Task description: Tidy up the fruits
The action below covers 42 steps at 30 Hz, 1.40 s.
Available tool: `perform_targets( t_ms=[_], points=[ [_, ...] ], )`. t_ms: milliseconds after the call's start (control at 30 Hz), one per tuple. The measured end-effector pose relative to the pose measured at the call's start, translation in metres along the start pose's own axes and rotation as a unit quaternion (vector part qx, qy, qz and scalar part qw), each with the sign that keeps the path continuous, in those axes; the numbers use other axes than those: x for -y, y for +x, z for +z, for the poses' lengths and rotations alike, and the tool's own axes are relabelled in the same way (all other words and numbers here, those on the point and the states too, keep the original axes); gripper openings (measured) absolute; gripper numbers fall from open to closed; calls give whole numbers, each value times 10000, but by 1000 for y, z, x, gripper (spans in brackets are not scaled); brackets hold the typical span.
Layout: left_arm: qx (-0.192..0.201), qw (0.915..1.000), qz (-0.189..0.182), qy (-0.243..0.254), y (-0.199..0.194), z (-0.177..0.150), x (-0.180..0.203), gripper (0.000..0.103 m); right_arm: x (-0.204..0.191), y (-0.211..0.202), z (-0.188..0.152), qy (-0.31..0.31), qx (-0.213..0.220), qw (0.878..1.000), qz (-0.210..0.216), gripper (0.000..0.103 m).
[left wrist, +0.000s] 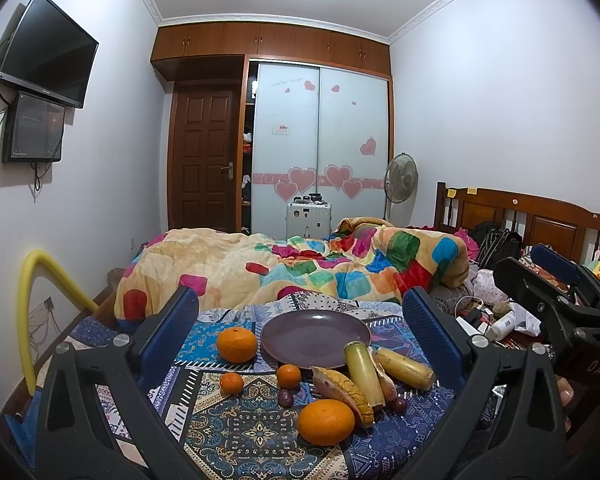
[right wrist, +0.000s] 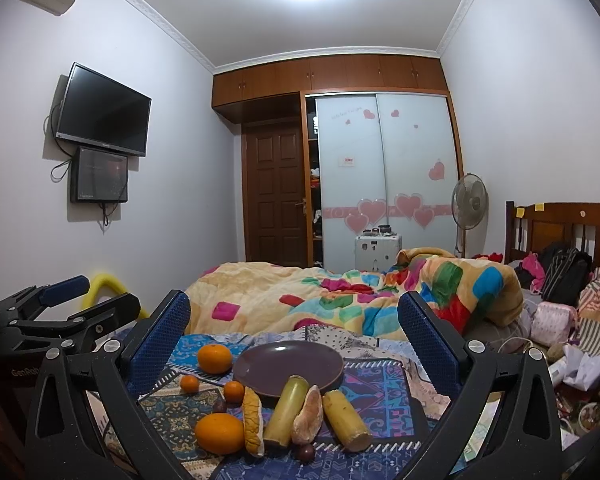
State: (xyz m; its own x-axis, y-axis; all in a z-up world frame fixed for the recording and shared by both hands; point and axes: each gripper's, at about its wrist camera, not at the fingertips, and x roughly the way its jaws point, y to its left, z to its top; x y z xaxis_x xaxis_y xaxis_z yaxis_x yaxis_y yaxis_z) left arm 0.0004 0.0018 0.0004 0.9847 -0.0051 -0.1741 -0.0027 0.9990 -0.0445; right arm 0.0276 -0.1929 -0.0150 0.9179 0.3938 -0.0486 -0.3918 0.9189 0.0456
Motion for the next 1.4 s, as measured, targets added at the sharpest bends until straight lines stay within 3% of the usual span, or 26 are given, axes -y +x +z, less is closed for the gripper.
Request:
perform_targets(
  t_ms=[1000, 1200, 1400],
  points=[
    [-90, 10000, 9, 14, 9, 0, 0, 103, 4, 4, -3, -11, -66, 10000, -22, 103],
    [-626, 9980, 13, -79, 38, -24, 0, 103, 15, 20, -19, -82, -558, 9983, -170, 103],
    [-1414, 9896, -105, -222, 77, -61, -4, 103, 32, 38, -45, -155, -1192, 9919, -410, 103]
  ],
)
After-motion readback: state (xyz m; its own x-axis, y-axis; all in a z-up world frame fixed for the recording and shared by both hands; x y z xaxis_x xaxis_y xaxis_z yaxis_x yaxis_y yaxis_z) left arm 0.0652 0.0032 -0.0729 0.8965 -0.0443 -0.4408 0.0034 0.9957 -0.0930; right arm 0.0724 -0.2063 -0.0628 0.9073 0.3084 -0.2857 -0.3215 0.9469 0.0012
